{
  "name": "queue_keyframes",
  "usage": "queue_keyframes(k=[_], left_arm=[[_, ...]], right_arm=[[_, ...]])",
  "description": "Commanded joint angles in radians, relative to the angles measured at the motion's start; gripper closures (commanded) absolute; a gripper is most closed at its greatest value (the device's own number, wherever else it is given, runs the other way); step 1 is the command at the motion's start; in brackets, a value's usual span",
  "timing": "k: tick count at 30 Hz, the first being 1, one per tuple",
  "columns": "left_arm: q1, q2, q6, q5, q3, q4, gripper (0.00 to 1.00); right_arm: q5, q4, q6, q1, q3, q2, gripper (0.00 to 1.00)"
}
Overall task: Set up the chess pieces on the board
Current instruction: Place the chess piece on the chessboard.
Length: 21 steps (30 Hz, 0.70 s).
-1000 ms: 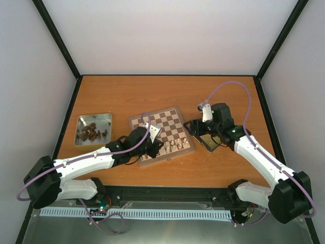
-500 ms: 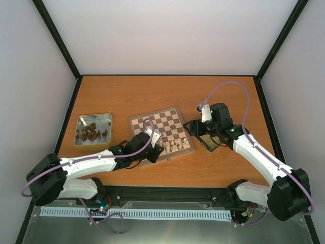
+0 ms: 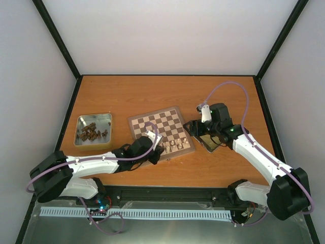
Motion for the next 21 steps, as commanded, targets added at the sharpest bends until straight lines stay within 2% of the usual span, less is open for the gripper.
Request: queue_keyframes(k=[1,21], left_arm=[[-0.013,0.015,0.032,-0.023,-0.003,0.07,0.93],[-0.013,0.028,0.05,-0.021,-0.012,0.081,0.81]], right_arm=[[0.003,0.01,0.0,0.006,0.016,0.009,0.23],[-0.039,0.029,0.013,0.004,0.021,0.017,0.23]])
